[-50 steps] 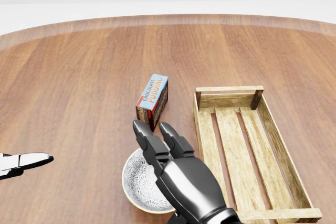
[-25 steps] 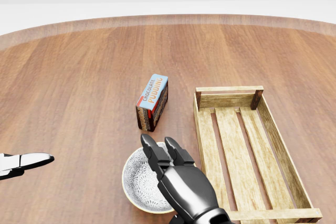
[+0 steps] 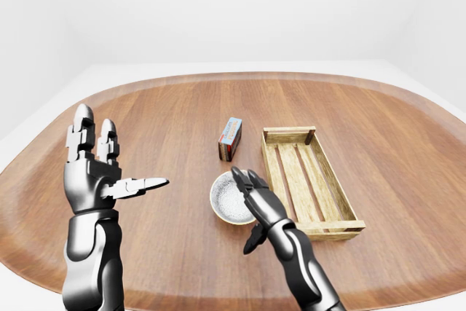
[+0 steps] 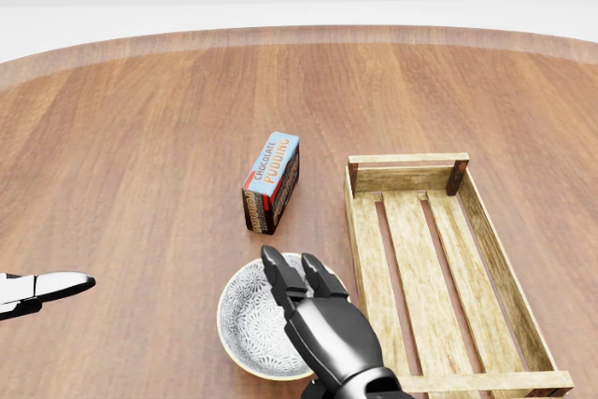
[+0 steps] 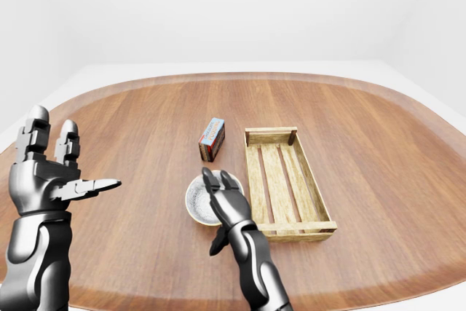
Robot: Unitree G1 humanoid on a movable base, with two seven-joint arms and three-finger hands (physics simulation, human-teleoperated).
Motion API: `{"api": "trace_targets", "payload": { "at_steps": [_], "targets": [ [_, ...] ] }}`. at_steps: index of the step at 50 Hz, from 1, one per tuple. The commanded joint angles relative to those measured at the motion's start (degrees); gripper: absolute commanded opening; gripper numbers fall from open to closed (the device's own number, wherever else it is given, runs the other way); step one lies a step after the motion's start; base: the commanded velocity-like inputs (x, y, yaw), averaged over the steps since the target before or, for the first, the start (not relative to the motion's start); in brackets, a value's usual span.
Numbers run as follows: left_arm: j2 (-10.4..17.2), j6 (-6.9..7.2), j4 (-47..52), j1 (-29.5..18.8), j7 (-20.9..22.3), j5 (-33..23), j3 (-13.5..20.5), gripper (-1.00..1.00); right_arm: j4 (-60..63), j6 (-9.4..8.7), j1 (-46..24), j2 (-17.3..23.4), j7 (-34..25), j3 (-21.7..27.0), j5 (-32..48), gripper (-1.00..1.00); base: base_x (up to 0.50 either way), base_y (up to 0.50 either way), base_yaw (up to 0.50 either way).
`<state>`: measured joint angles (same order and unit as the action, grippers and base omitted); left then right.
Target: Pick up the bowl on the left and put it in the tray.
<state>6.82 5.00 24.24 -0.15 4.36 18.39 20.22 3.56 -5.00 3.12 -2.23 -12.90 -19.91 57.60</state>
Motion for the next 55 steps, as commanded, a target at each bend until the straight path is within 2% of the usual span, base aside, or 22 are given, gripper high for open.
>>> {"api": "trace_targets", "payload": {
  "at_steps": [1, 55],
  "targets": [
    [0.1, 0.00, 0.0, -0.1, -0.2, 0.0, 0.0, 1.00, -4.6, 0.00, -1.4, -0.6, 1.7, 0.9, -0.8, 1.00, 0.00, 0.00, 0.00],
    [0.3, 0.00, -0.3, -0.3, -0.2, 0.2, 0.3, 1.00, -22.2, 0.00, -8.8, -2.7, 2.4, 3.3, 0.1, 1.00, 0.00, 0.00, 0.00]
  ]
}}
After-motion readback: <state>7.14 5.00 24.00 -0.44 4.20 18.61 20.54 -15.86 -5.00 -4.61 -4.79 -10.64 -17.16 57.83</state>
